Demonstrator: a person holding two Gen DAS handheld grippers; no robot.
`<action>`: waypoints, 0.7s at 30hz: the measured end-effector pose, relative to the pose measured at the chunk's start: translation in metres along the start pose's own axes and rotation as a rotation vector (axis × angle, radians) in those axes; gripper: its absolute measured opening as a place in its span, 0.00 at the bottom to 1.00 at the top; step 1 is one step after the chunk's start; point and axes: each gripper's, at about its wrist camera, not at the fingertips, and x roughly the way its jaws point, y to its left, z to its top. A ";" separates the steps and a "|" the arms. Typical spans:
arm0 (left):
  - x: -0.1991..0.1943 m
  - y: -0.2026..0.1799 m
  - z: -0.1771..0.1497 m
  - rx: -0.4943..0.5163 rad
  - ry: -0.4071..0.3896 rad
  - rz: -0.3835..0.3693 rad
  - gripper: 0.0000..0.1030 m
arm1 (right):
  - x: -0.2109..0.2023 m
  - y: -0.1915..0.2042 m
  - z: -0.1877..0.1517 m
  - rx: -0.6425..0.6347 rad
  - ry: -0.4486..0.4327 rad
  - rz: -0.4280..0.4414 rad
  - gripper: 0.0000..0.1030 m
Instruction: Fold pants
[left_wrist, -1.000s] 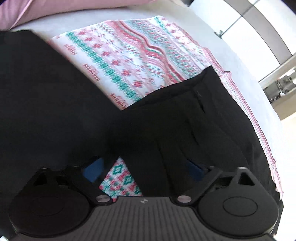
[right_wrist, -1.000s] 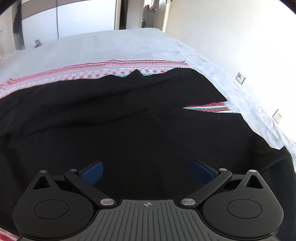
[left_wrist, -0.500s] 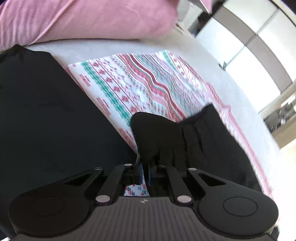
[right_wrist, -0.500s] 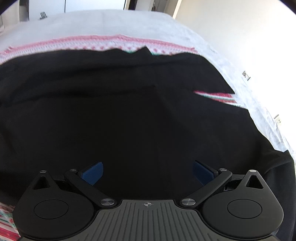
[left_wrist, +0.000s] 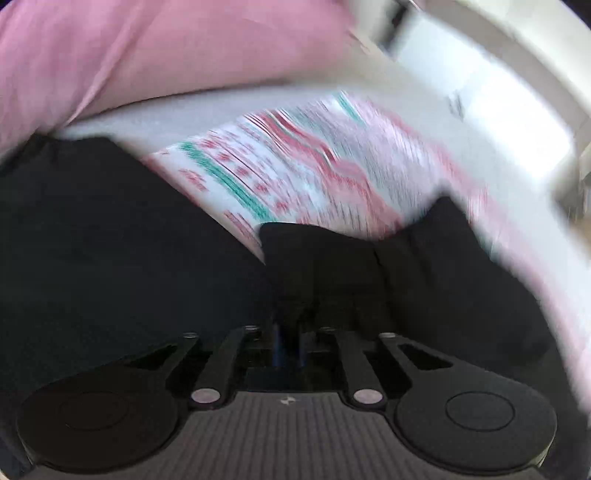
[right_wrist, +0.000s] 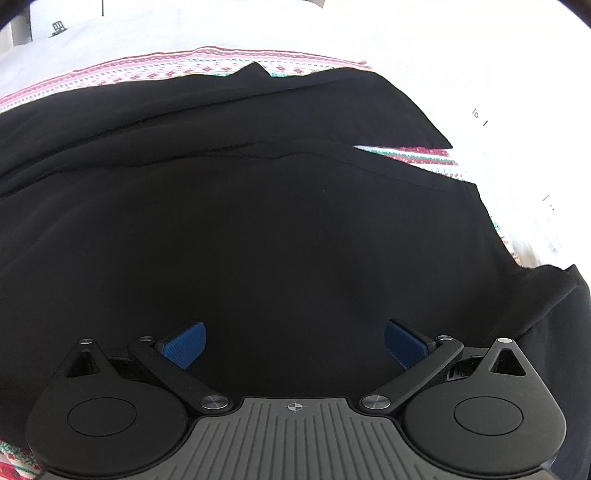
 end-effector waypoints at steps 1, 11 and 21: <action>-0.001 -0.002 -0.002 0.027 0.005 0.038 0.26 | -0.002 0.000 0.001 0.000 -0.006 0.003 1.00; -0.052 0.007 0.009 0.001 -0.196 0.041 0.78 | -0.028 0.009 0.009 0.101 -0.045 0.128 1.00; 0.004 -0.094 0.053 0.190 -0.040 -0.156 0.88 | -0.050 0.046 0.019 0.044 -0.086 0.254 1.00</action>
